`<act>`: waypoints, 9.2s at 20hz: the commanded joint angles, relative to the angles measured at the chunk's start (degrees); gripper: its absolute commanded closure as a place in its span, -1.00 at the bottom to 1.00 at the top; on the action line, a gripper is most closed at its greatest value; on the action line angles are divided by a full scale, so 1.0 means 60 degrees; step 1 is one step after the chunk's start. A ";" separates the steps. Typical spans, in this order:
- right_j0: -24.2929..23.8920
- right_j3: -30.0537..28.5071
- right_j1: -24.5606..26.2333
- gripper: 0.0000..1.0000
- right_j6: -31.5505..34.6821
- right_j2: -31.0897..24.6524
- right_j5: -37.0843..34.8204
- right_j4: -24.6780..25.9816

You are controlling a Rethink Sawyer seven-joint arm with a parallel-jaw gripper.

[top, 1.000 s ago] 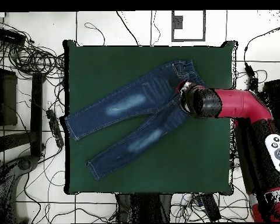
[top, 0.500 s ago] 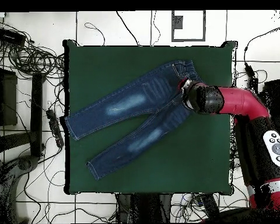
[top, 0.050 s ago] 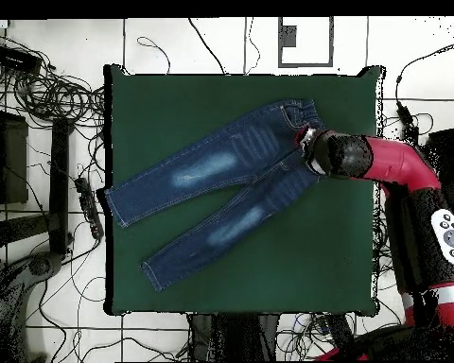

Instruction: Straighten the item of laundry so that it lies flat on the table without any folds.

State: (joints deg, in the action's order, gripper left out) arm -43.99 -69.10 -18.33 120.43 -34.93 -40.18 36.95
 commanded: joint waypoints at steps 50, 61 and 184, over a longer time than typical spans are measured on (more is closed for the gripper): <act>0.1460 0.0388 -0.0910 -1.00 -0.1900 0.0842 -0.0954 -0.0149; 0.1007 0.0803 -0.1185 -1.00 -0.2811 0.0546 -0.1450 -0.0020; 0.0449 0.4068 0.2283 1.00 -0.4916 0.1370 -0.1669 0.0195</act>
State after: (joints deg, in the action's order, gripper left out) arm -39.01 -47.85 -9.73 115.68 -26.29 -42.62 33.25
